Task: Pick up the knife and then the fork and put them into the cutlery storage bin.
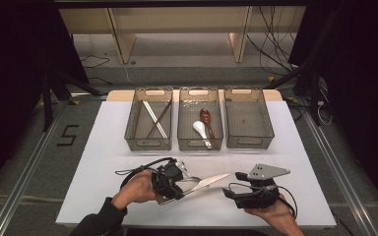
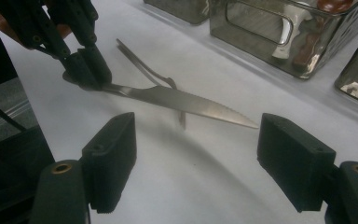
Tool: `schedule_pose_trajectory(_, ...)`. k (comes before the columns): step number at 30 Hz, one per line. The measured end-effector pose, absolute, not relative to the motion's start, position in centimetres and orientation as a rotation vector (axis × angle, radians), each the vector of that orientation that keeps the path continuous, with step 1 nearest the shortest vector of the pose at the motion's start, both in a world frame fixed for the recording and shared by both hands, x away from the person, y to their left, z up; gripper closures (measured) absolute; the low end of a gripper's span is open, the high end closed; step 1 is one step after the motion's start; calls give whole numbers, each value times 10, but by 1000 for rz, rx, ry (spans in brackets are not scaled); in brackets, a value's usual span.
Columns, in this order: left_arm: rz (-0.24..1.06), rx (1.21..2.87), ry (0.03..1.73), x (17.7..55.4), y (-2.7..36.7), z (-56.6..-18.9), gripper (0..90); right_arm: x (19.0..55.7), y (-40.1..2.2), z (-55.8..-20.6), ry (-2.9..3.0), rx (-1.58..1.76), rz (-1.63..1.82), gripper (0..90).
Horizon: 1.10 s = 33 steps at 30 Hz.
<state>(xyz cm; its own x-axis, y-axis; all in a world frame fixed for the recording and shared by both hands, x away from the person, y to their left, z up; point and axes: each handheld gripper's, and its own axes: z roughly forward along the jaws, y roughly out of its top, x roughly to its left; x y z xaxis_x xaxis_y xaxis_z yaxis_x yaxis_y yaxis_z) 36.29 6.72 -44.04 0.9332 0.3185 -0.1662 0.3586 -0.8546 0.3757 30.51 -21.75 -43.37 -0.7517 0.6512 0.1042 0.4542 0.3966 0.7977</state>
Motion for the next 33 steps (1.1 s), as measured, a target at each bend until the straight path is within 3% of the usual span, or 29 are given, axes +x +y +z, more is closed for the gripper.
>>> schedule_pose_trajectory(21,-26,2444,715,382,69,-424,787,304,-221,-433,2378,998,1296,292)
schedule_pose_trajectory(33,-5,2302,782,410,42,-412,787,301,-230,-434,2322,1031,1329,291)
